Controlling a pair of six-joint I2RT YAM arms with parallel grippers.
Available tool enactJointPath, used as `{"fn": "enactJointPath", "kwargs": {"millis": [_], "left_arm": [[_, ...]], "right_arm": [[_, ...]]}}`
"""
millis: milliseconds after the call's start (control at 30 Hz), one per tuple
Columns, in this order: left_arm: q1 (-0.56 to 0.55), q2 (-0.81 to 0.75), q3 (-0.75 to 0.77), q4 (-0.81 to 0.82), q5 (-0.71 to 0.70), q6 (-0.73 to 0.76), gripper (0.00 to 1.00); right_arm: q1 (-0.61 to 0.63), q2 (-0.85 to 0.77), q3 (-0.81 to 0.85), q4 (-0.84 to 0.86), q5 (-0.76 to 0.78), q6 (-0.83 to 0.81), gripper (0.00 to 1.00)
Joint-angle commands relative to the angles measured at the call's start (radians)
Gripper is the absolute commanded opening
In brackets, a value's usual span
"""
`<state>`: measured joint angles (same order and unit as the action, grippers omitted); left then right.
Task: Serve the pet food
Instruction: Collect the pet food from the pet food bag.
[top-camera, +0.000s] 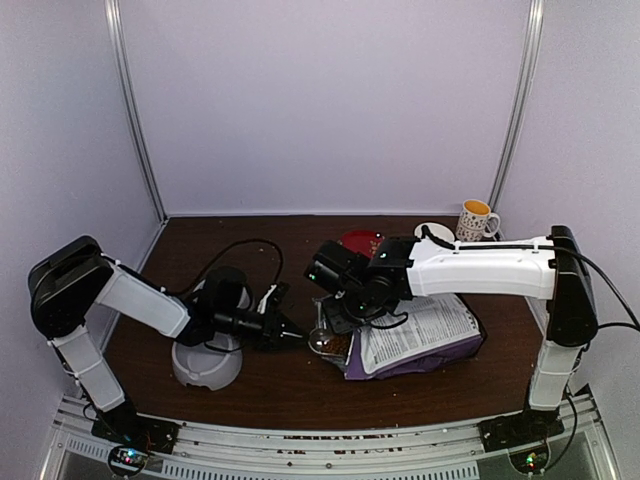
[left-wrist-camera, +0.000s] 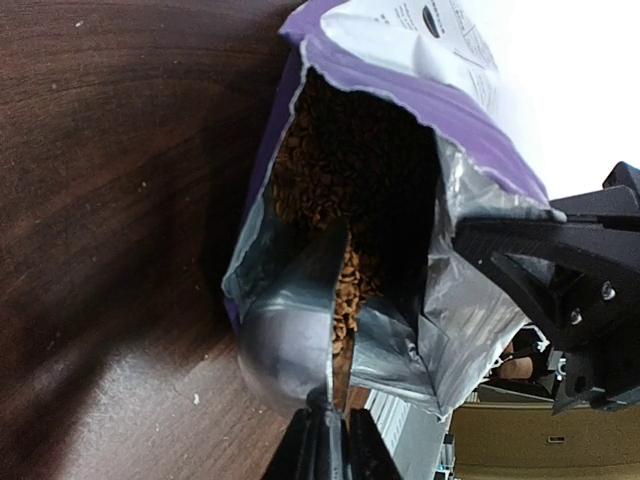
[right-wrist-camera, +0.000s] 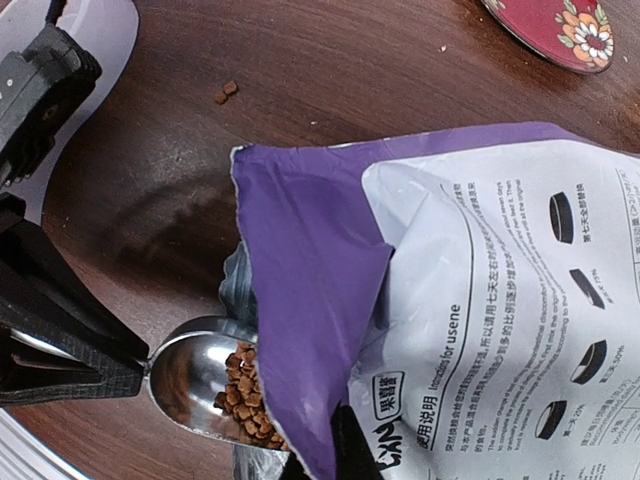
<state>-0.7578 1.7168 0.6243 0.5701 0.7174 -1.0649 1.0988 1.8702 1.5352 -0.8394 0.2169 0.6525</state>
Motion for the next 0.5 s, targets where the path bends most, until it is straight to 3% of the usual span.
{"fn": "enactJointPath", "kwargs": {"millis": [0,300,467], "left_arm": [[0.011,-0.048,-0.002,0.006,-0.006,0.009,0.0],[0.009,-0.156,0.033,-0.256,-0.135,0.137,0.0],[0.008,-0.168,0.061,-0.318,-0.146,0.169,0.0]], "right_arm": [[-0.018,-0.029,-0.017,-0.046,0.021,0.023,0.0],[-0.019,-0.022,-0.014,-0.04,0.006,0.024,0.0],[-0.018,-0.015,-0.01,-0.041,0.003,0.024,0.0]]}}
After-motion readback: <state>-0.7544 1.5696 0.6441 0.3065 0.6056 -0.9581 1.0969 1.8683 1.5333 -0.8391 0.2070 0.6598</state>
